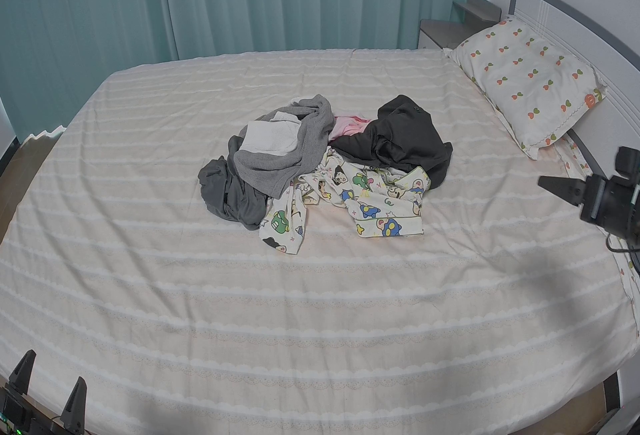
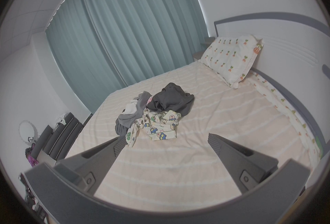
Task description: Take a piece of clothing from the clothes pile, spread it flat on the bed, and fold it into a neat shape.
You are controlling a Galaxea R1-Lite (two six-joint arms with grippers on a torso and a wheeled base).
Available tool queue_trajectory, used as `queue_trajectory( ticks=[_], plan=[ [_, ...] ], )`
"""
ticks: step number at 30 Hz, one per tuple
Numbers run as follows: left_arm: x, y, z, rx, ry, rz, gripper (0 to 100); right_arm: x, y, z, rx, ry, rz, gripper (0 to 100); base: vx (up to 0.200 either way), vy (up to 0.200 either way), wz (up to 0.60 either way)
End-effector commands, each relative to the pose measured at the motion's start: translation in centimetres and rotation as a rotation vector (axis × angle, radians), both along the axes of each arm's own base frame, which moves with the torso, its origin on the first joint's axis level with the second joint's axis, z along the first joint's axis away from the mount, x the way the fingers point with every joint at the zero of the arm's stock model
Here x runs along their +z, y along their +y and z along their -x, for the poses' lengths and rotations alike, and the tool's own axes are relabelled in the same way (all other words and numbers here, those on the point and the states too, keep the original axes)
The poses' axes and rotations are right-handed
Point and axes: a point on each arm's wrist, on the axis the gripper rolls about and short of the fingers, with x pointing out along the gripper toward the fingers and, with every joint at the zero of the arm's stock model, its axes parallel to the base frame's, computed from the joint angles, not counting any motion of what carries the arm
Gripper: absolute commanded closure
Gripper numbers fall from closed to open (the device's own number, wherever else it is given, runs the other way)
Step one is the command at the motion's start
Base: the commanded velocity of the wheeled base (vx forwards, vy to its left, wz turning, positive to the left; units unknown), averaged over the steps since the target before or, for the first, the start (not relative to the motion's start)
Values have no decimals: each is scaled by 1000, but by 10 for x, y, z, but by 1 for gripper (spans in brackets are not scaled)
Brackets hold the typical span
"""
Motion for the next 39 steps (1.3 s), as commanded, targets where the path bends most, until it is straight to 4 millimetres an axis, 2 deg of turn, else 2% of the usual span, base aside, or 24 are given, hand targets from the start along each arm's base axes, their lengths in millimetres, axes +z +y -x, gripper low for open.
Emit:
queue_trajectory(
  ticks=[1,2,9,12,14,16,23,25,39],
  plan=[
    [-4,0,0,0,-3,0,0,-166,89,-234,-37,265,-50,0,0,0,0],
    [-4,0,0,0,-3,0,0,-170,94,-244,-43,236,-57,0,0,0,0],
    [-4,0,0,0,-3,0,0,-182,114,-260,-39,195,-71,0,0,0,0],
    [-4,0,0,0,-3,0,0,-195,128,-266,-34,188,-65,0,0,0,0],
    [-4,0,0,0,-3,0,0,-196,129,-267,-33,188,-65,0,0,0,0],
    [-4,0,0,0,-3,0,0,-197,136,-278,-80,149,-51,0,0,0,0],
    [-4,0,0,0,-3,0,0,-197,139,-280,-66,157,-25,0,0,0,0],
    [-4,0,0,0,-3,0,0,-200,149,-283,-55,150,-11,0,0,0,0],
    [-4,0,0,0,-3,0,0,-187,142,-292,-64,119,67,0,0,0,0]
  ],
)
